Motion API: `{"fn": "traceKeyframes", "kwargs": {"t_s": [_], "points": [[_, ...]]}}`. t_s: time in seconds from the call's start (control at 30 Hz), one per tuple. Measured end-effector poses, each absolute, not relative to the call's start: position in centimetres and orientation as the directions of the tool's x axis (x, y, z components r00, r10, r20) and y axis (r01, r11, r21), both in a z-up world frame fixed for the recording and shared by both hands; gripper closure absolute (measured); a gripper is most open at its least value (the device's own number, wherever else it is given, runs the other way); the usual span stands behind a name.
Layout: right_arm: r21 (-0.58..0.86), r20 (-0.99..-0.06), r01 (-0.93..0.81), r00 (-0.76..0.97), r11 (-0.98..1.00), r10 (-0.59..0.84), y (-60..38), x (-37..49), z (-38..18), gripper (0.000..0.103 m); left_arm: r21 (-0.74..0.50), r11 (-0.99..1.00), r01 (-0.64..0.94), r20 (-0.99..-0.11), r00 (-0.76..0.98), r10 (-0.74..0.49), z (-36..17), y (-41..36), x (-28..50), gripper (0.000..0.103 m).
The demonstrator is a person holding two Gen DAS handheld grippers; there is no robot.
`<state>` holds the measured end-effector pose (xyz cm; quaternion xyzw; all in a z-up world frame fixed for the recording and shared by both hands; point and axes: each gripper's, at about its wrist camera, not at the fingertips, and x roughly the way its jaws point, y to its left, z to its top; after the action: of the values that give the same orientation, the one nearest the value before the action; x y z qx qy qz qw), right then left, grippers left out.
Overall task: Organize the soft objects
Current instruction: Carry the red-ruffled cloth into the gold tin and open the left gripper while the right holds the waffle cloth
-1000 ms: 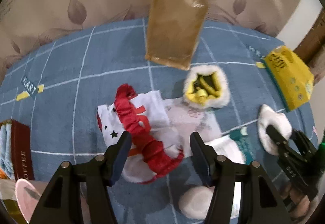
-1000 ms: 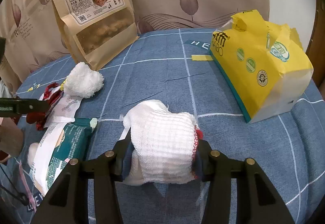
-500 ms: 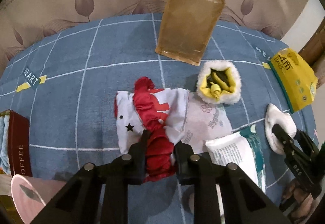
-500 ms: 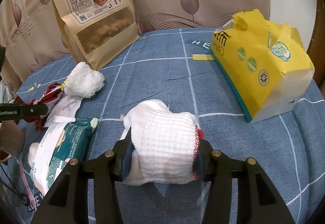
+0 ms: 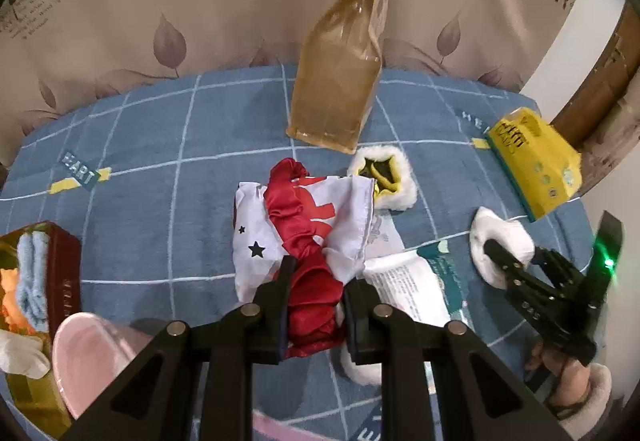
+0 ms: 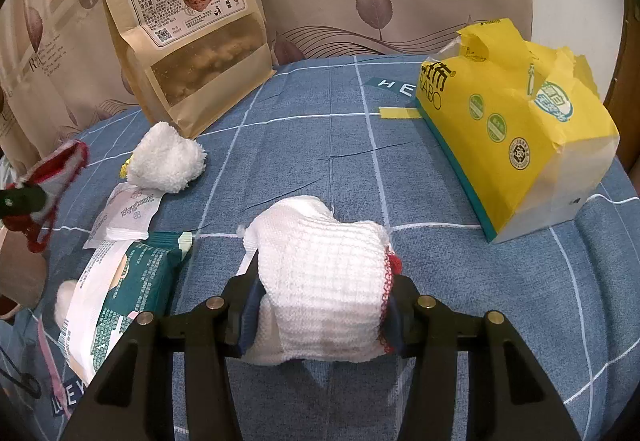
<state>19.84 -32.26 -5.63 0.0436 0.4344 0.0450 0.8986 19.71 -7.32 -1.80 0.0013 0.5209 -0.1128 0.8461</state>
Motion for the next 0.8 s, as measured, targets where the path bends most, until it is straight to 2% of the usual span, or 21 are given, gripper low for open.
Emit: {"fn": "traceKeyframes", "kwargs": {"t_s": [0.43, 0.8], "points": [[0.116, -0.777, -0.042, 0.619, 0.992, 0.117, -32.3, 19.9, -5.7, 0.055, -0.069, 0.985, 0.156, -0.849, 0.509, -0.140, 4.1, -1.5, 16.1, 0.082], [0.107, -0.778, -0.042, 0.619, 0.993, 0.109, -32.3, 19.9, -5.7, 0.055, 0.051, 0.998, 0.023, -0.819, 0.573, 0.029, 7.6, 7.6, 13.5, 0.082]]}}
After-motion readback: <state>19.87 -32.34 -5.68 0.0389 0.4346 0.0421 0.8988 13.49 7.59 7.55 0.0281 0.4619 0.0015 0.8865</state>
